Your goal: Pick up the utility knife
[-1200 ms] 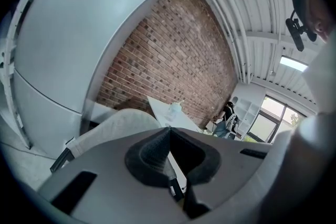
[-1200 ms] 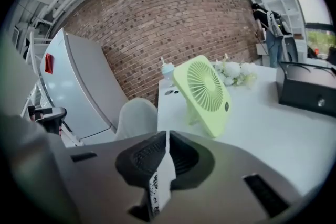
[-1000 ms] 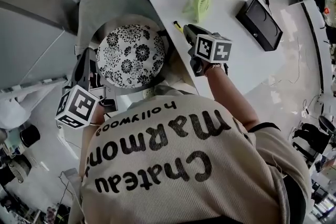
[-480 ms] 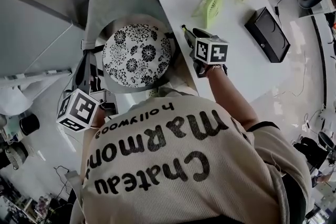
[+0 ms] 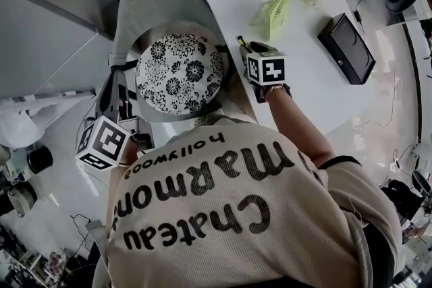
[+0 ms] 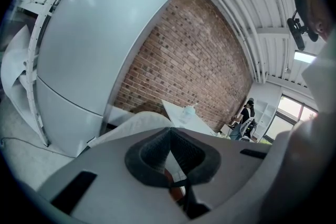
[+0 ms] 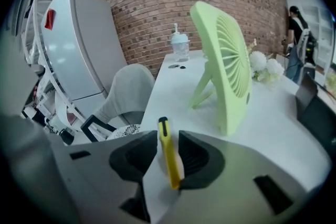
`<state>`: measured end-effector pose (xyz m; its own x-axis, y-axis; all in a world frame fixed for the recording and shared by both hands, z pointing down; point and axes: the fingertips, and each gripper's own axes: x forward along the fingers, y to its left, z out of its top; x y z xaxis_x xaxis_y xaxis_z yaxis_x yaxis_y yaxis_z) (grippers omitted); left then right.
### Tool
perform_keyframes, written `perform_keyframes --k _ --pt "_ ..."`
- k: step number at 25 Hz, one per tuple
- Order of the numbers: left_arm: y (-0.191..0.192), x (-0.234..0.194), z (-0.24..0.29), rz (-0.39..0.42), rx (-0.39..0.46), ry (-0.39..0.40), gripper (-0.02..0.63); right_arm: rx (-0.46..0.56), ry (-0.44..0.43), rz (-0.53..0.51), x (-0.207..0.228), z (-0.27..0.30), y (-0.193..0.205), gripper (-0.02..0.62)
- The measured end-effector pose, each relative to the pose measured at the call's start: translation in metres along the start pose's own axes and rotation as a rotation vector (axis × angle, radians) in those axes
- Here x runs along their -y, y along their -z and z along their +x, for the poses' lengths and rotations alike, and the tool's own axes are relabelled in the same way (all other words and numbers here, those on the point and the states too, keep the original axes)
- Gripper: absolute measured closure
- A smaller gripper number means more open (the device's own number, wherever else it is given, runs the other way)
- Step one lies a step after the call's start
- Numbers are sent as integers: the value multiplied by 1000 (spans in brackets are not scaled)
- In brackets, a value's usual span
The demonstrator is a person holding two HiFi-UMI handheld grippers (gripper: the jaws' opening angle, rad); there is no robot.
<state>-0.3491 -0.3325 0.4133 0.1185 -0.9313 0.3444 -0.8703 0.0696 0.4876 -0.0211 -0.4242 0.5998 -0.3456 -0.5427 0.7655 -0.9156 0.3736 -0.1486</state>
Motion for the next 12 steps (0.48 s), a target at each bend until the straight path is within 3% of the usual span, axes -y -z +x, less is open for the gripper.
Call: perform_keyframes --k 5,12 --pt "0 -2 0 -9 -2 4 604 -27 47 -81 -1 1 1 486" --pt "2 -3 -2 -18 -4 14 604 -42 61 -54 0 -1 1 500"
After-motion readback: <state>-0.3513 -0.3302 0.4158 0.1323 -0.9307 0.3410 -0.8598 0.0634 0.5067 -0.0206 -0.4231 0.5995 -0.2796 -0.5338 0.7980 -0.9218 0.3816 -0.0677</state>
